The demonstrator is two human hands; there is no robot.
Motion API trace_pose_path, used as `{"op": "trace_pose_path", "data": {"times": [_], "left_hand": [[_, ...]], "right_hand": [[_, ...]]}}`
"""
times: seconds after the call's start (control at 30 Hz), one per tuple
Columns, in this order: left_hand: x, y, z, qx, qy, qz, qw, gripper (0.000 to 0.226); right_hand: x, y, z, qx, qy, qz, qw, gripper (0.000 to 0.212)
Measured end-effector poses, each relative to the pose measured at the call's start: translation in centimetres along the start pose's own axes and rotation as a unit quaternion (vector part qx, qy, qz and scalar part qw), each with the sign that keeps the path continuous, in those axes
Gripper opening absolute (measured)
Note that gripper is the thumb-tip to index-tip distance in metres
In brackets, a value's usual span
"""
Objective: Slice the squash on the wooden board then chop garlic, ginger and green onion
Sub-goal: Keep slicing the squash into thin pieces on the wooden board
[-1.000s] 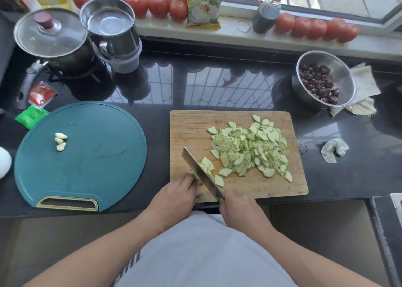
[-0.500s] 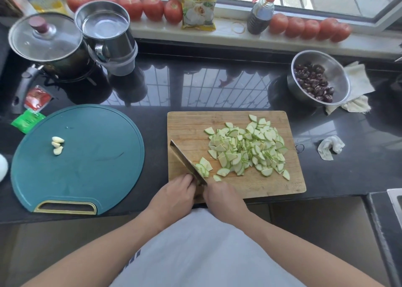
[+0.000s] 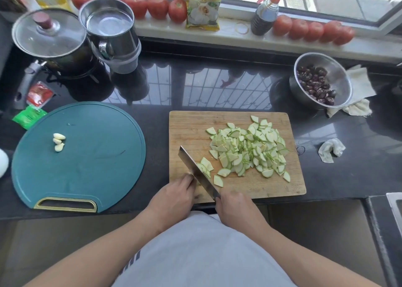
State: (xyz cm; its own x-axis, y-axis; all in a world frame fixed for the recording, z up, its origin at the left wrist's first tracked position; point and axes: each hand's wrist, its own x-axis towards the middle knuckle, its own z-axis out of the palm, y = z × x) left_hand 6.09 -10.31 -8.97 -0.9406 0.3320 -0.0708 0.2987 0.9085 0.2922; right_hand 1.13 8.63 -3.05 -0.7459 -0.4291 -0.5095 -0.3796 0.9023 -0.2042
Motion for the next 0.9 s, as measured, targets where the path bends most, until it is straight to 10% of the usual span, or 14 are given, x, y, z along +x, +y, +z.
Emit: {"op": "trace_pose_path", "data": {"times": [0.9], "left_hand": [[-0.2,-0.2,0.4,0.07,-0.003,0.036,0.997,0.03]], "right_hand": [[1.9,-0.8,-0.1,0.035,0.048,-0.032,0.998,0.024]]}}
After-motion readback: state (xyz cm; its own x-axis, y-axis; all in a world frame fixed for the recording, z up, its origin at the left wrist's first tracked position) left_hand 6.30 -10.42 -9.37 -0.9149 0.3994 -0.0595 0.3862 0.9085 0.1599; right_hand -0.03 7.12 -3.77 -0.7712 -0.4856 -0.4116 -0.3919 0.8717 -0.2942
